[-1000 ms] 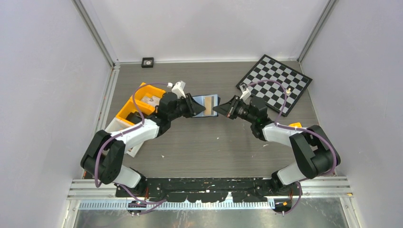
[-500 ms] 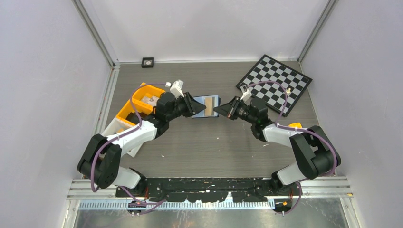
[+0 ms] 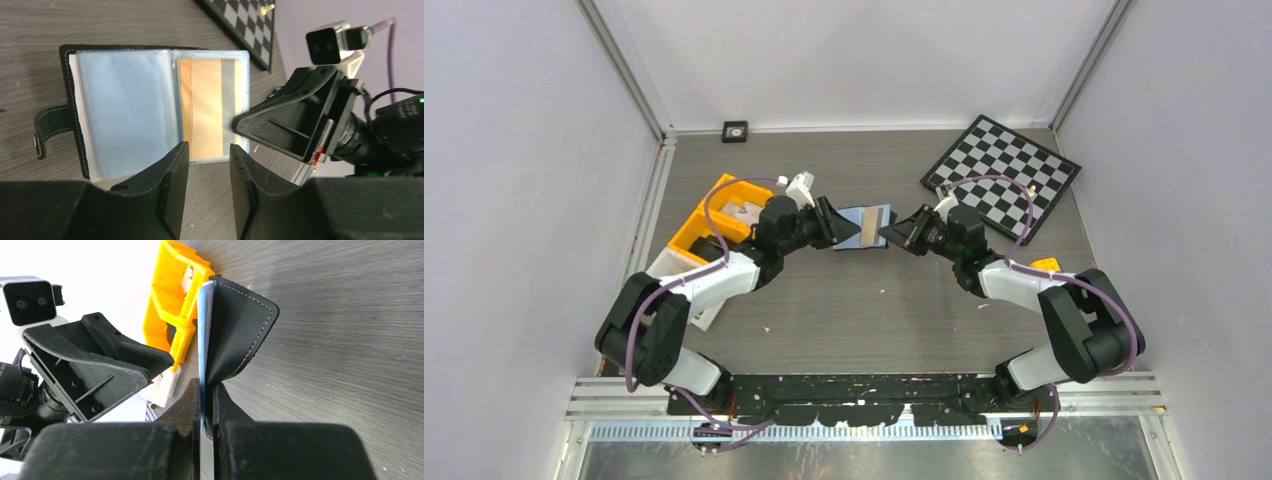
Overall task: Take the credit cards out of the card holder
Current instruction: Remove the credit card from the card holder.
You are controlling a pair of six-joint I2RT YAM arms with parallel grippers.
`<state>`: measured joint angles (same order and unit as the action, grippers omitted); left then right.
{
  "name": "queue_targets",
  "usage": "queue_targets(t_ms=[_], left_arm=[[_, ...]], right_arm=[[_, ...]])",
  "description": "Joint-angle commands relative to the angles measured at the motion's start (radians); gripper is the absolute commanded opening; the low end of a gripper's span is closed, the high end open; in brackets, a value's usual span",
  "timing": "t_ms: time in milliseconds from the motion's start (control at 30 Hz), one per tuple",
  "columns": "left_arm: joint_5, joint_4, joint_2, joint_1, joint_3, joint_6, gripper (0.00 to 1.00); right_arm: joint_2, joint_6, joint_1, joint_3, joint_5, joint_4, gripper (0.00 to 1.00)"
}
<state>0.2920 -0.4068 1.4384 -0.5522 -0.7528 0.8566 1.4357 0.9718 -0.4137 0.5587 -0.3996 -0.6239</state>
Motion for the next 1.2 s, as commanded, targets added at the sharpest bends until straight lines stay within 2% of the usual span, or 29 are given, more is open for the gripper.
queue_targets(t_ms=[0,433,700,867,967,1100,1167], left_arm=[[-0.003,0.0,0.052,-0.003,-0.024,-0.024,0.4],[-0.031,0.075,0.086,-0.003,-0.057,-0.059,0.55],[0.012,0.107,0.203,-0.005,-0.114,-0.059,0.56],[0.056,0.146,0.306,-0.008,-0.191,-0.077,0.5],[0.087,0.127,0.344,-0.009,-0.205,-0.067,0.5],[0.114,0.107,0.365,-0.008,-0.21,-0.057,0.52],[0.1,0.125,0.367,-0.008,-0.217,-0.072,0.52]], right_arm=[[0.041,-0.023,-0.007,0.084,0.027,0.101,0.0],[0.045,-0.129,-0.04,0.178,0.141,0.346,0.01],[0.104,-0.188,-0.067,0.268,0.207,0.511,0.1],[0.104,-0.235,-0.078,0.31,0.262,0.608,0.11],[0.131,-0.245,-0.078,0.337,0.255,0.652,0.12],[0.155,-0.239,-0.079,0.346,0.236,0.65,0.32],[0.153,-0.237,-0.079,0.343,0.236,0.645,0.38]])
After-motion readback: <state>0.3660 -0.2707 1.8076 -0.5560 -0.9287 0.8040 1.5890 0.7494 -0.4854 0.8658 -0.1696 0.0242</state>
